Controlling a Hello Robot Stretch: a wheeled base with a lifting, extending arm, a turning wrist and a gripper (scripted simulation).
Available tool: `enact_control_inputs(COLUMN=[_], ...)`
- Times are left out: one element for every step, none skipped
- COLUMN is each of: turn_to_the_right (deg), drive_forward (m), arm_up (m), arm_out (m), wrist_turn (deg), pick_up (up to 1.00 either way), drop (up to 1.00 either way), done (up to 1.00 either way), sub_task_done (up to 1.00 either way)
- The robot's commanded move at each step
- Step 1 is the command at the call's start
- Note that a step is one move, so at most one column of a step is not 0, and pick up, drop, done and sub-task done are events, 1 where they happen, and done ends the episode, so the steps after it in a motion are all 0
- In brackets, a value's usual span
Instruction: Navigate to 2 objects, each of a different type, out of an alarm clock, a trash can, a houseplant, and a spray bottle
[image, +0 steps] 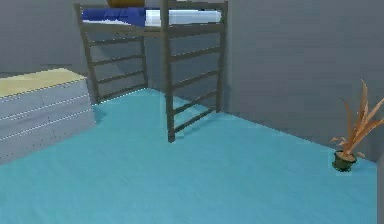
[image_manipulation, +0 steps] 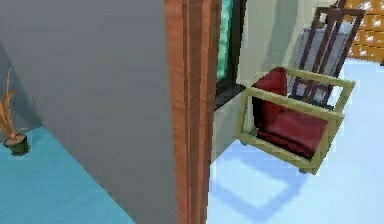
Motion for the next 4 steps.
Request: enact_control_inputs(turn_to_the_right=[42.0,0.0,0.0,0.0], drive_forward=[0.00,1.00,0.30,0.00], arm_up=[0.00,0.00,0.00,0.00], arm_out=[0.00,0.00,0.00,0.00], wrist_turn=[0.0,0.0,0.0,0.0], pick_up=[0.00,0.00,0.00,0.00], drop=[0.00,0.00,0.00,0.00], done=[0.00,0.00,0.00,1.00], sub_task_done=[0.00,0.00,0.00,0.00])
